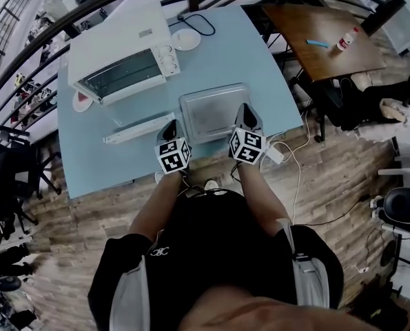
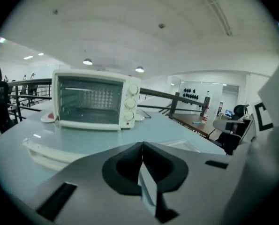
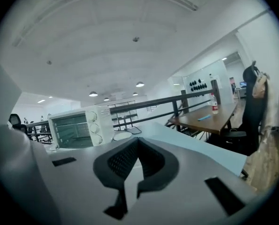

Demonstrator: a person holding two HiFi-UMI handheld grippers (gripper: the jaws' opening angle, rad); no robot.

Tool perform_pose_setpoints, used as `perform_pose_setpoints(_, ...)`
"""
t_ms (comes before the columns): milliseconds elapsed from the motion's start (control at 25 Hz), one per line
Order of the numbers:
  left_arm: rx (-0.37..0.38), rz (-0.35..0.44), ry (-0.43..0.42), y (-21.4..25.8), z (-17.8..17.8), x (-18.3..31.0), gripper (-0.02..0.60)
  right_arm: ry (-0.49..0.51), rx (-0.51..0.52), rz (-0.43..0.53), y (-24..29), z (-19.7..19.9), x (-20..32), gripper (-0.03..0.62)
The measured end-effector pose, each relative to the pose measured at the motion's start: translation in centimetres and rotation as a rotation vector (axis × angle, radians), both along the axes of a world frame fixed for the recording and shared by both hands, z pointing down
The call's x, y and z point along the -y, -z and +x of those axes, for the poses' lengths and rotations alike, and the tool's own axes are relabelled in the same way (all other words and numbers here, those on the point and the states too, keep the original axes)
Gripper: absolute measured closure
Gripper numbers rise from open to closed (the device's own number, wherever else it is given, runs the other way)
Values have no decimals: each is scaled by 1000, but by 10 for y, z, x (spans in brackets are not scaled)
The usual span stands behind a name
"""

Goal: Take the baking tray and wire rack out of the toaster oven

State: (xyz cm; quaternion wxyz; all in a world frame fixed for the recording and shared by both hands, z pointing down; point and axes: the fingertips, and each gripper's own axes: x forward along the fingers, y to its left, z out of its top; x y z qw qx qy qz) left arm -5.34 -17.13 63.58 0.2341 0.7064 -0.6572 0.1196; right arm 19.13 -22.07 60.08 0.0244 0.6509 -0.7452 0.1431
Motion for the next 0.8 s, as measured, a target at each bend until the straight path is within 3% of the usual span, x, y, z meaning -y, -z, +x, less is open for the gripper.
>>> perform_pose_setpoints(120, 14, 103, 10, 36, -17, 5, 566, 68, 10, 43, 20, -31, 4, 594)
perform_pose_setpoints(320, 26, 191, 82, 83, -66, 0, 566, 190, 46, 100, 48, -96, 7, 594)
perform_pose_setpoints(600, 42, 212, 197, 105, -144, -14, 566, 374, 106, 134, 69, -206, 11, 594)
perform_pose_setpoints(800, 100, 221, 199, 114, -189, -17, 566, 439, 114, 132, 77, -269, 16, 594)
